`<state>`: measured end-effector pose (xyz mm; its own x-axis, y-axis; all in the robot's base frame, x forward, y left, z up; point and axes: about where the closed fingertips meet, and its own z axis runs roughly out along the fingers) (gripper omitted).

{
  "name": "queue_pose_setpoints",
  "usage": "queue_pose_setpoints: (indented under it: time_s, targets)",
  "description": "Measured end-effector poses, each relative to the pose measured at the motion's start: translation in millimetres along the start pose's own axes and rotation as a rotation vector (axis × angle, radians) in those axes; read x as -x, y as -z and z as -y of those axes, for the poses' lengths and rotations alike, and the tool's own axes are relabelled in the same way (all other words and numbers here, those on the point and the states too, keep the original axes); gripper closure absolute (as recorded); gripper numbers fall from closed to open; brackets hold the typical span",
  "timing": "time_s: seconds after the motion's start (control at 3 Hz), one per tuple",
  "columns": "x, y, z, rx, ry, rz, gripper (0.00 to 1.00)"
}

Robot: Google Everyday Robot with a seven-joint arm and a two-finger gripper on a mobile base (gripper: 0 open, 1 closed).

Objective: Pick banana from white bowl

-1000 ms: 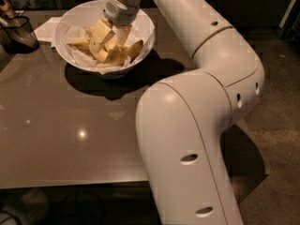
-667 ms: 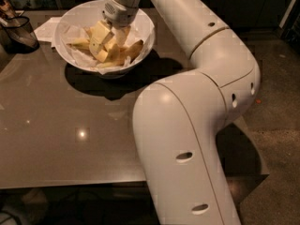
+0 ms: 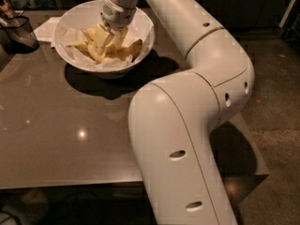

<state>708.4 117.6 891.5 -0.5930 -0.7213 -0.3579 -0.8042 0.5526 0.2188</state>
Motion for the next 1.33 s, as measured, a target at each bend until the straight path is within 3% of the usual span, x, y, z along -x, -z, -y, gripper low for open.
queue_pose_setpoints:
  time_s: [0.67, 1.0, 1.33]
  targets:
    - [0.0, 0.0, 0.0, 0.000, 0.000, 0.000, 1.00]
    - [0.0, 0.0, 0.0, 0.000, 0.000, 0.000, 1.00]
    - [8.7, 16.6, -9.4, -0.013, 0.054, 0.042, 1.00]
